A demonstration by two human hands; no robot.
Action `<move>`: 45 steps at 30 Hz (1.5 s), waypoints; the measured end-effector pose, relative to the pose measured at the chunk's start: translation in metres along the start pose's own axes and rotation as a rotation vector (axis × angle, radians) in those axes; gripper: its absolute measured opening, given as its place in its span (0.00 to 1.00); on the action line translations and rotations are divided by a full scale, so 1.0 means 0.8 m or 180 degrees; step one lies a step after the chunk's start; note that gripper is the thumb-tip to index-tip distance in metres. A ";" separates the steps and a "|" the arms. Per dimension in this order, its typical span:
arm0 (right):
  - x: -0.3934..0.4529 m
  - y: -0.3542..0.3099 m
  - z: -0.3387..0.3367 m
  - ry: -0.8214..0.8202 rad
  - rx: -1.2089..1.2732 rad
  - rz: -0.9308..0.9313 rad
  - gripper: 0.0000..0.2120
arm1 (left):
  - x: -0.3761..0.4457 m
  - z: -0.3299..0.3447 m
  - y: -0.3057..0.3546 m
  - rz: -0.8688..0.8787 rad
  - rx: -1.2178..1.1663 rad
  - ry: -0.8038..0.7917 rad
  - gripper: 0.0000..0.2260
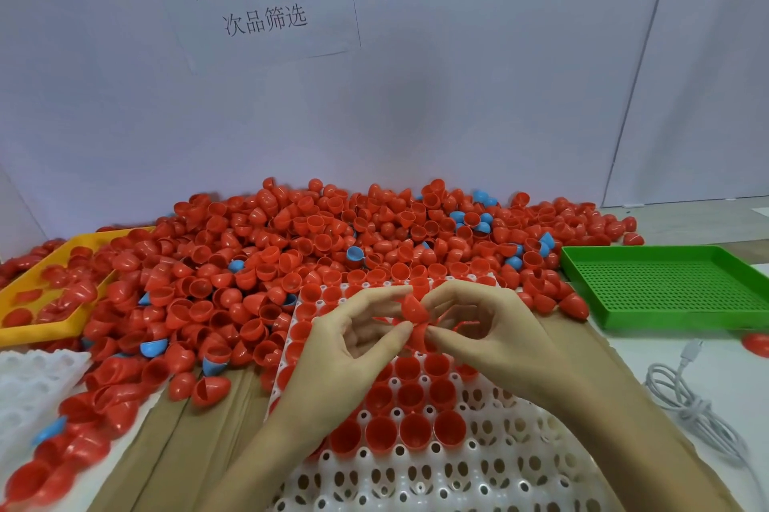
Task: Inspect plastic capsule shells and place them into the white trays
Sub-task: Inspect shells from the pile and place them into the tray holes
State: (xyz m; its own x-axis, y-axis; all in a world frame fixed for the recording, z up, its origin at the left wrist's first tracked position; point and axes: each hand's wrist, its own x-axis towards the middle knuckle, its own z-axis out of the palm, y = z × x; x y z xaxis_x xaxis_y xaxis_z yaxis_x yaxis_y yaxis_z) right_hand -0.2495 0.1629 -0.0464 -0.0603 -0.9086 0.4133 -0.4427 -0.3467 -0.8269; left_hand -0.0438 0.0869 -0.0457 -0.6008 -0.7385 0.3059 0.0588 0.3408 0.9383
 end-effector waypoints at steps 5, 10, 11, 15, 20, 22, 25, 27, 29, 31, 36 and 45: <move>-0.002 0.004 0.002 0.0188 -0.0630 -0.0374 0.10 | 0.000 0.004 -0.010 -0.0063 -0.0079 -0.0201 0.21; -0.002 0.002 0.003 0.0222 -0.0958 -0.0472 0.08 | 0.001 -0.002 -0.015 -0.0158 -0.0101 -0.0428 0.20; -0.002 0.001 0.002 0.0231 -0.0983 -0.0458 0.07 | 0.001 -0.001 -0.014 -0.0199 -0.0126 -0.0429 0.20; -0.014 -0.004 -0.020 0.0050 -0.1157 -0.0127 0.03 | 0.001 -0.002 -0.010 -0.0247 -0.0021 -0.0193 0.15; -0.049 -0.009 -0.051 -0.0376 -0.1522 0.0304 0.11 | 0.003 -0.010 -0.009 -0.0144 0.0137 0.0077 0.08; -0.058 -0.012 -0.054 -0.0485 -0.1801 0.0329 0.14 | 0.002 -0.011 -0.008 -0.0138 0.0061 0.0050 0.07; -0.066 -0.017 -0.053 -0.0672 -0.2258 0.0307 0.14 | 0.001 -0.010 -0.009 -0.0170 -0.0107 -0.0002 0.08; -0.068 -0.019 -0.047 -0.0808 -0.2247 0.0368 0.11 | 0.002 -0.013 -0.009 -0.0238 -0.0495 0.0030 0.10; -0.067 -0.023 -0.043 -0.0880 -0.2173 0.0403 0.09 | 0.004 -0.020 -0.006 -0.0341 -0.1110 0.0048 0.13; -0.065 -0.027 -0.041 -0.0879 -0.2177 0.0414 0.08 | 0.008 -0.034 -0.003 -0.0413 -0.1556 0.0110 0.16; -0.062 -0.027 -0.036 -0.0971 -0.2272 0.0510 0.05 | 0.012 -0.068 -0.008 -0.0100 0.0054 0.0429 0.15; -0.003 -0.026 -0.044 -0.0790 -0.1838 0.0545 0.12 | 0.000 -0.035 -0.031 0.0872 0.3306 -0.0419 0.22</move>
State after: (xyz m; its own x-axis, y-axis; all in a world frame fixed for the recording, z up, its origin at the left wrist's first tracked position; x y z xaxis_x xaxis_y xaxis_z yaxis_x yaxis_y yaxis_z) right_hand -0.2718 0.1808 -0.0169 0.0052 -0.9907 0.1362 -0.8589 -0.0742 -0.5067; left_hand -0.0229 0.0623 -0.0647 -0.7545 -0.5151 0.4067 -0.4630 0.8569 0.2264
